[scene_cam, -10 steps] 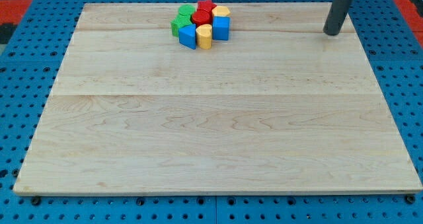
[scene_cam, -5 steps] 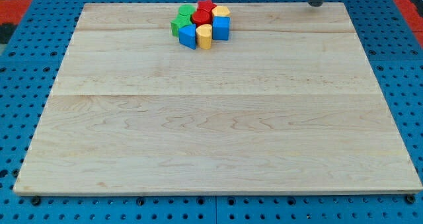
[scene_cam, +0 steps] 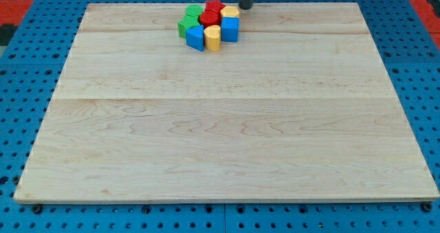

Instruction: Push the red circle to the bottom center of the board

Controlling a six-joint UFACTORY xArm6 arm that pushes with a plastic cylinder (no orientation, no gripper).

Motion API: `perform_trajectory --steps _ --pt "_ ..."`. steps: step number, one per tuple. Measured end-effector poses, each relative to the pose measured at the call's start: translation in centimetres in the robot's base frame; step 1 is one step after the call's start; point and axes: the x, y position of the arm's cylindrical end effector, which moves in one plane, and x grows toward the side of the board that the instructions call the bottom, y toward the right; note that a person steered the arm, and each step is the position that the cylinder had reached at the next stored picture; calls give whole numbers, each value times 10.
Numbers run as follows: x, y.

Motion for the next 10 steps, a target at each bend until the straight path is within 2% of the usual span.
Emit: perform_trajectory --steps 1,2,3,4,8,9,10 --pt "1 -50" --pt "29 -103" --pt "54 -96" --pt "58 -90" --pt "59 -33" --pt "41 -33" --pt "39 -30"
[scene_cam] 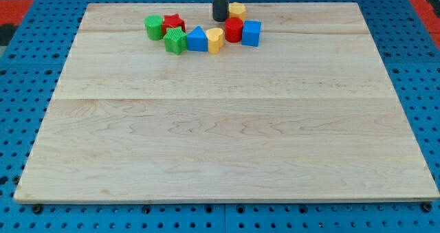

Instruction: Push the red circle to the bottom center of the board

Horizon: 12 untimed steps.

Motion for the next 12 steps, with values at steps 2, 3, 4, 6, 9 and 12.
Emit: perform_trajectory --steps 2,3,4,6,9,12 --pt "0 0" --pt "0 -1" --pt "0 7" --pt "0 27" --pt "143 26" --pt "251 -12"
